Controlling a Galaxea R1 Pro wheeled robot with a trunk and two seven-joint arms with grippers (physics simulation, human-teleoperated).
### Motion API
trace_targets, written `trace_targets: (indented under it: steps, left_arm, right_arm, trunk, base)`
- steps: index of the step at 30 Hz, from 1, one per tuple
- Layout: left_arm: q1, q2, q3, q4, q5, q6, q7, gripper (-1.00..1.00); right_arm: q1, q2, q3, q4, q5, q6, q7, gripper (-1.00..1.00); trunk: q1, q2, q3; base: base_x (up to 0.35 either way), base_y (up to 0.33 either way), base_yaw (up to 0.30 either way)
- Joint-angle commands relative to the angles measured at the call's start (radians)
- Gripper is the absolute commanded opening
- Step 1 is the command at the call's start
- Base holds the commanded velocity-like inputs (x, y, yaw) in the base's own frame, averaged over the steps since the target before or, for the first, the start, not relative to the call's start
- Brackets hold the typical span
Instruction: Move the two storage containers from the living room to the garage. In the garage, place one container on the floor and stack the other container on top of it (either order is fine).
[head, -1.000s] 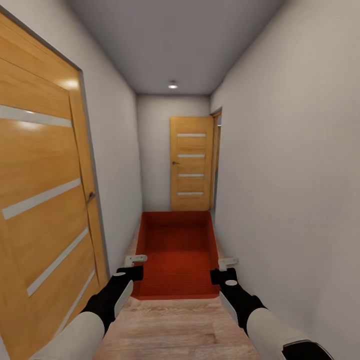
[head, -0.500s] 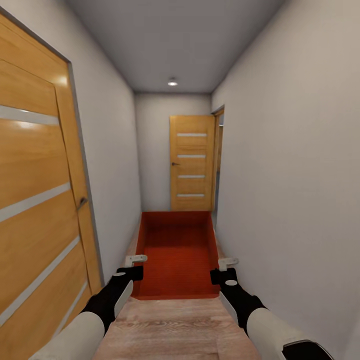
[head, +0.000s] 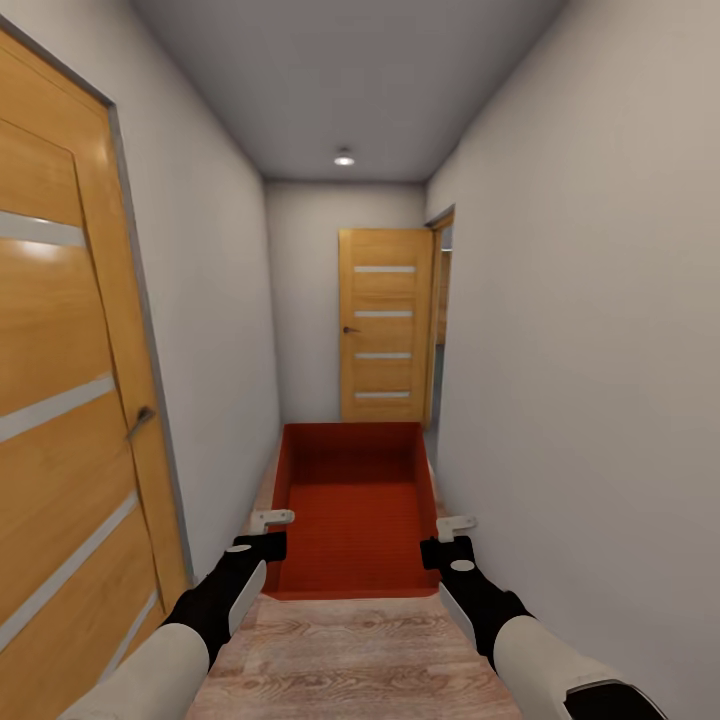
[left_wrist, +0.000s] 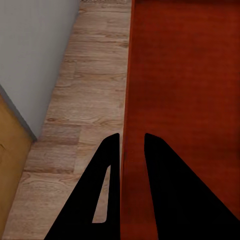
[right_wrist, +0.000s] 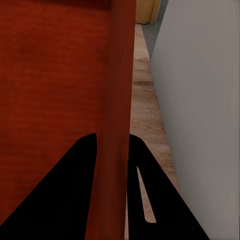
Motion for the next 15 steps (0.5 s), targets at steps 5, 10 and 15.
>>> trace_targets:
  steps: [5, 10, 15]
  left_arm:
    - [-0.001, 0.004, 0.021, -0.005, -0.019, -0.018, 0.015, -1.00]
    - [-0.001, 0.004, 0.021, -0.005, -0.019, -0.018, 0.015, -1.00]
    - [-0.001, 0.004, 0.022, -0.006, -0.019, -0.018, 0.015, -1.00]
  right_arm:
    - [0.000, -0.008, -0.005, 0.003, 0.000, 0.000, -0.007, -1.00]
    - [0.000, -0.008, -0.005, 0.003, 0.000, 0.000, -0.007, -1.00]
    - [0.000, -0.008, -0.005, 0.003, 0.000, 0.000, -0.007, -1.00]
  trunk:
    - [0.001, -0.001, -0.001]
    - [0.001, -0.001, -0.001]
    - [0.001, -0.001, -0.001]
  base:
    - [0.324, 0.000, 0.000]
    - [0.325, 0.000, 0.000]
    - [0.325, 0.000, 0.000]
